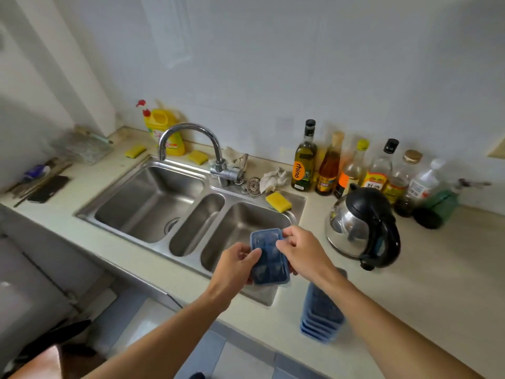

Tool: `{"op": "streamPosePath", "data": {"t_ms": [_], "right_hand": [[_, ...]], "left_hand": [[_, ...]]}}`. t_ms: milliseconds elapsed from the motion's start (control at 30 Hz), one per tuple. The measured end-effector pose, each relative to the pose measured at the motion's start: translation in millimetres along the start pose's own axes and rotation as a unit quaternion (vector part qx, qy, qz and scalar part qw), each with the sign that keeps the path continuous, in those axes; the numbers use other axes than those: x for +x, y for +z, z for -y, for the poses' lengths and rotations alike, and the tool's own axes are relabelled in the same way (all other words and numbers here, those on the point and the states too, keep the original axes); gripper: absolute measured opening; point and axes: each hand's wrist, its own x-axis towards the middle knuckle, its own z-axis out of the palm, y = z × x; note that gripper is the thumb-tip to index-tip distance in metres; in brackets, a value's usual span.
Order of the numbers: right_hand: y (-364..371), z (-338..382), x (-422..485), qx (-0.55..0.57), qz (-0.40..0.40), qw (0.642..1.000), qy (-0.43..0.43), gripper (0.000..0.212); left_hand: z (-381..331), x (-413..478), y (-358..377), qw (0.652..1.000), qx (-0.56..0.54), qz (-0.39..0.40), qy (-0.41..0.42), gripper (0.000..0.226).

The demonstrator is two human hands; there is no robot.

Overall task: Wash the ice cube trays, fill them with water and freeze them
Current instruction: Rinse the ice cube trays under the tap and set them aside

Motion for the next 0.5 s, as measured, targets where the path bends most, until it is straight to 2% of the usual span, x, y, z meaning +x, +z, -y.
{"op": "streamPosePath", "data": {"t_ms": [133,233,333,433,500], "right_hand": [[74,43,38,0.004,0.023,1.000,0.001,0.013],[135,78,68,0.000,0.000,1.000,-0.012,0.006],[190,112,93,0.020,0.005,1.000,-0.011,0.007],[231,139,117,0.025,0.030,0.999,-0.011,0.017],[247,149,132,0.031,0.053,0.998,0.001,0.018]], "left_hand": [[17,25,-86,0.999,-0.019,-0.024,-0.023,0.023],[32,50,-155,0.999,-0.010,-0.021,-0.040,0.029],[46,78,-219,0.997,-0.013,0.013,-0.071,0.037],[50,108,-266,0.987,-0.098,0.076,-0.100,0.037],[49,129,-284,0.981,-0.135,0.081,-0.112,0.032]]}}
